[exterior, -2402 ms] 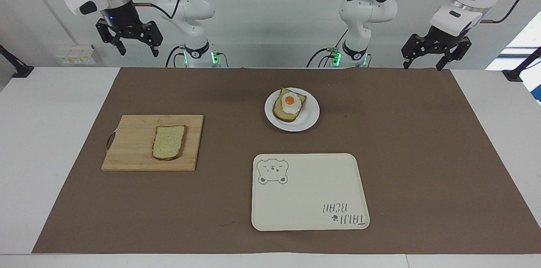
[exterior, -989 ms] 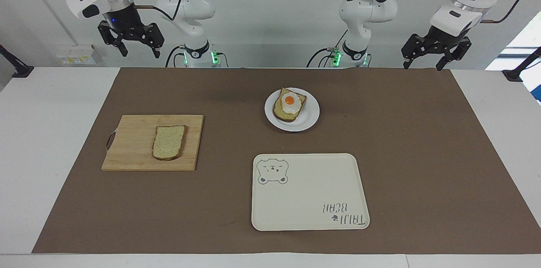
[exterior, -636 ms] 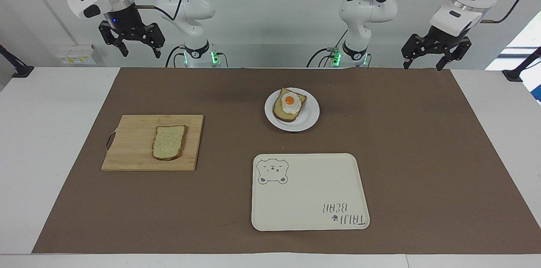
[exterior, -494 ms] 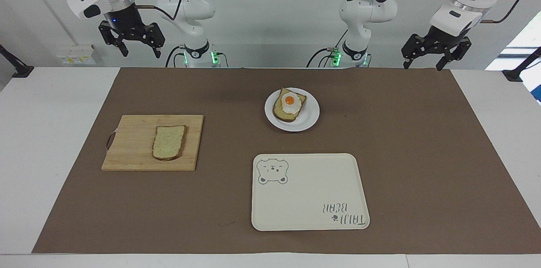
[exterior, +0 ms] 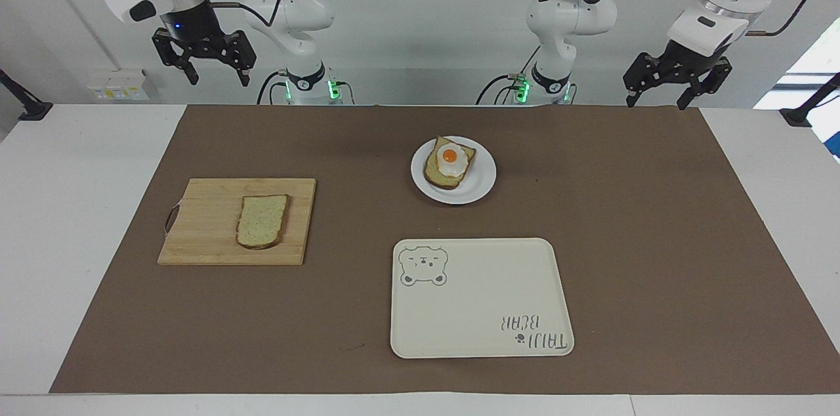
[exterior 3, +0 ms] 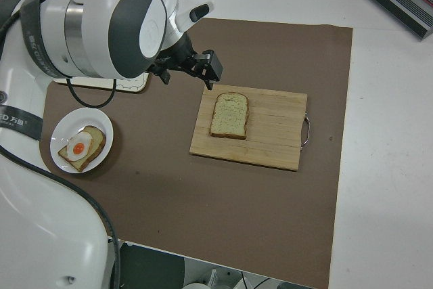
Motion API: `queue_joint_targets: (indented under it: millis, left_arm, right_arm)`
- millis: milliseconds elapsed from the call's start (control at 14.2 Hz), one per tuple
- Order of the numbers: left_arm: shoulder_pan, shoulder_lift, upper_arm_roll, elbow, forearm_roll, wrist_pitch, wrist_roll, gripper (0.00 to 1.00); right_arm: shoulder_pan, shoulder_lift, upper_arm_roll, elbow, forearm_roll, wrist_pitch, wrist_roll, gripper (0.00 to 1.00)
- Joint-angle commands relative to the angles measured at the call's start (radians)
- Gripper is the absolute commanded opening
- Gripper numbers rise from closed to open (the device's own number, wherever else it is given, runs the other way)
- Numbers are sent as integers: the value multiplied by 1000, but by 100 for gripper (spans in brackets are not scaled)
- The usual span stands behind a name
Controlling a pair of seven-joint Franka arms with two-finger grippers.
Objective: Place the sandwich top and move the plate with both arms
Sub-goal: 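Move the right gripper over the bread slice on the cutting board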
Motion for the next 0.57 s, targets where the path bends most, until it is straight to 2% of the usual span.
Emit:
queue_joint_targets:
  millis: [0,494]
  left_arm:
    - [17,-7,-10,2,3,4,-4,100]
    - [17,-7,-10,2,3,4,-4,100]
  right_arm:
    - [-14,-6,3,-39,7,4,-22,100]
    - [-14,46,2,-124,11,182,-21,100]
